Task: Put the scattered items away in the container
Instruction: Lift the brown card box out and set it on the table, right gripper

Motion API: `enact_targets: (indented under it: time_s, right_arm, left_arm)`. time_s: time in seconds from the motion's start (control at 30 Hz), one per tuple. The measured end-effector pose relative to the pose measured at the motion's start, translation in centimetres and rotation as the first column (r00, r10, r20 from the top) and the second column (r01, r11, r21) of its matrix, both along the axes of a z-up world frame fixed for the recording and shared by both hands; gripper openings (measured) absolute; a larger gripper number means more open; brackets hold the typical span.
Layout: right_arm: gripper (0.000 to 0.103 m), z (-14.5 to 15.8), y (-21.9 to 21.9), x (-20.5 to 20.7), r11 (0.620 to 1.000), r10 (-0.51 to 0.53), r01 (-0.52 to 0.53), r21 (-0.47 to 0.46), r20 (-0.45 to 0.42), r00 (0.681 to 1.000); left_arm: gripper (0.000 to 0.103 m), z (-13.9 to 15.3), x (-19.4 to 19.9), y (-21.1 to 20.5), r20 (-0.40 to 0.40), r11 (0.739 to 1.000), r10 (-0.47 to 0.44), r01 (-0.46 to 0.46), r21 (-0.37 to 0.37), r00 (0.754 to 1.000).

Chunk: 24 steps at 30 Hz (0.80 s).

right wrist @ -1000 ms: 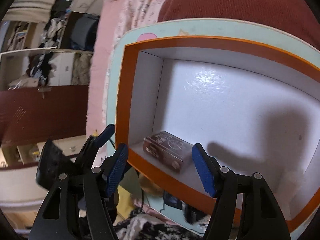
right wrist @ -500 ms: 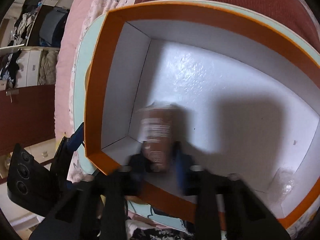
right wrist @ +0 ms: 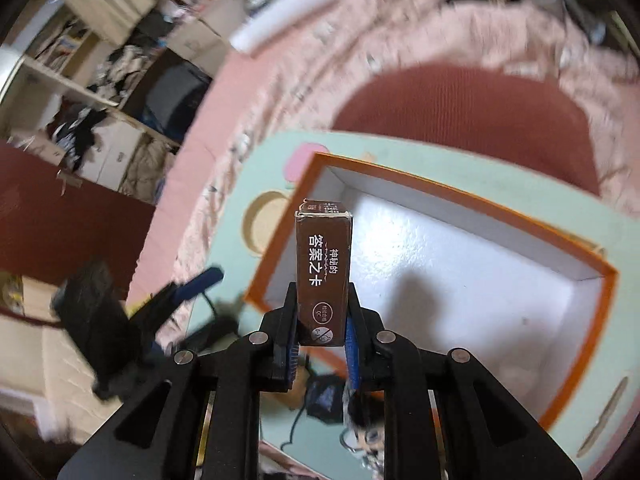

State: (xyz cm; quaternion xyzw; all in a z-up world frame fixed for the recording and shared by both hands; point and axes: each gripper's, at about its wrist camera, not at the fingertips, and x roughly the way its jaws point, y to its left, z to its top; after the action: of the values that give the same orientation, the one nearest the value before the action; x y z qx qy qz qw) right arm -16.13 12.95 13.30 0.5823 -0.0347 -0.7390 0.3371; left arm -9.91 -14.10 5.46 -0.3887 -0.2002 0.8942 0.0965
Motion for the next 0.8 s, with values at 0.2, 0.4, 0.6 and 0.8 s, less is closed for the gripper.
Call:
enact_targets:
  time_s: [0.2, 0.4, 0.6, 0.8]
  right_arm:
    - [0.02, -2.1, 0.2, 4.9, 0.997, 0.083, -0.083, 0.005, -0.012, 0.996]
    - [0.021, -4.7, -1.0, 7.7, 0.989, 0.14, -0.138, 0.058, -0.033, 0.99]
    - [0.024, -6.9, -0.5, 8.5, 0.987, 0.147, -0.144, 0.076, -0.03, 0.989]
    - [0.041, -5.9, 0.9, 9.6, 0.994, 0.106, -0.101, 0.048, -0.142, 0.984]
  left_arm:
    - [0.082, 1.9, -0.7, -0.8, -0.03, 0.998, 0.045, -0.046, -0.043, 0.999]
    - [0.082, 3.3, -0.8, 0.5, -0.056, 0.998, 0.019, -0.022, -0.054, 0.998]
    - [0.082, 4.4, -1.2, 3.0, -0.073, 0.998, -0.044, 0.041, -0.05, 0.996]
    - [0.082, 5.1, -2.3, 6.0, -0.068, 0.99, -0.122, 0.116, -0.078, 0.99]
